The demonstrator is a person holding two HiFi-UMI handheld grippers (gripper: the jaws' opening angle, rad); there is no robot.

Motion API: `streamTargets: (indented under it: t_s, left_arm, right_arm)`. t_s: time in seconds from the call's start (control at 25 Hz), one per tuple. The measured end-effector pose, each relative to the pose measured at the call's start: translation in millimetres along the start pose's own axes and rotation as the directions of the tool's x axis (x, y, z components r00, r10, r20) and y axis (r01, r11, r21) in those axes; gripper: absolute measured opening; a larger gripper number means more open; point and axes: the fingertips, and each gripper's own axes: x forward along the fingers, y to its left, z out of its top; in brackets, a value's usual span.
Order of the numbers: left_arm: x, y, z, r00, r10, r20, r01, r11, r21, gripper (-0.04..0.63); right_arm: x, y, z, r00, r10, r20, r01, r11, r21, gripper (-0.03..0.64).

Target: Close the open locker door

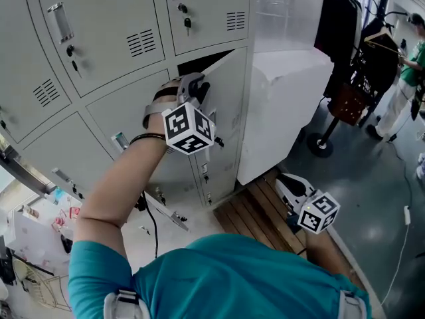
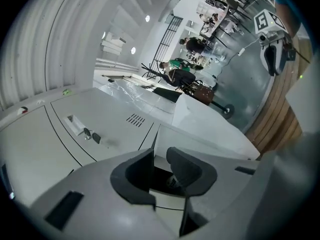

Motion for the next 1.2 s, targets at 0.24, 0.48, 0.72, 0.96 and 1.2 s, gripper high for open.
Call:
streamTargets:
  t_s: [0.24, 0.48, 0.72, 0.96, 1.2]
  left_arm:
    - [13.5, 13.5, -34.6, 0.995, 0.083, -0.054, -0.078, 0.992, 0.098, 0.107]
    - [26.0, 22.3, -57.1, 0.981, 0.17, -0.092, -0.143, 0.958, 0.249, 0.107]
    - [45.3, 8.6, -68.4, 0.977, 0.174, -0.123, -0.118, 0.924, 0.364, 0.107]
    - [63.5, 10.7, -86.9, 0.955, 0.19, -0.229, -0.094, 0.924, 0.371, 0.106]
    - [65.5, 11.9, -87.2, 0.946, 0.19, -0.261, -0.083, 0.924, 0.373, 0.103]
  right_arm:
    - [16.9, 4.5, 1.8, 1.0, 0.0, -0.007, 0.0, 1.0, -0.004, 0.038]
    - [26.4, 1.7, 1.0, 1.0, -0.013, -0.015, 0.013, 1.0, -0.002, 0.038]
    - [32.3, -1.8, 0.7, 1.0, -0.013, -0.019, 0.013, 1.0, 0.0, 0.038]
    - [31.7, -8.4, 0.0, 0.999, -0.024, -0.023, 0.024, 1.0, 0.007, 0.038]
    - [30.7, -13.5, 1.3, 1.0, -0.016, -0.015, 0.016, 1.0, 0.006, 0.038]
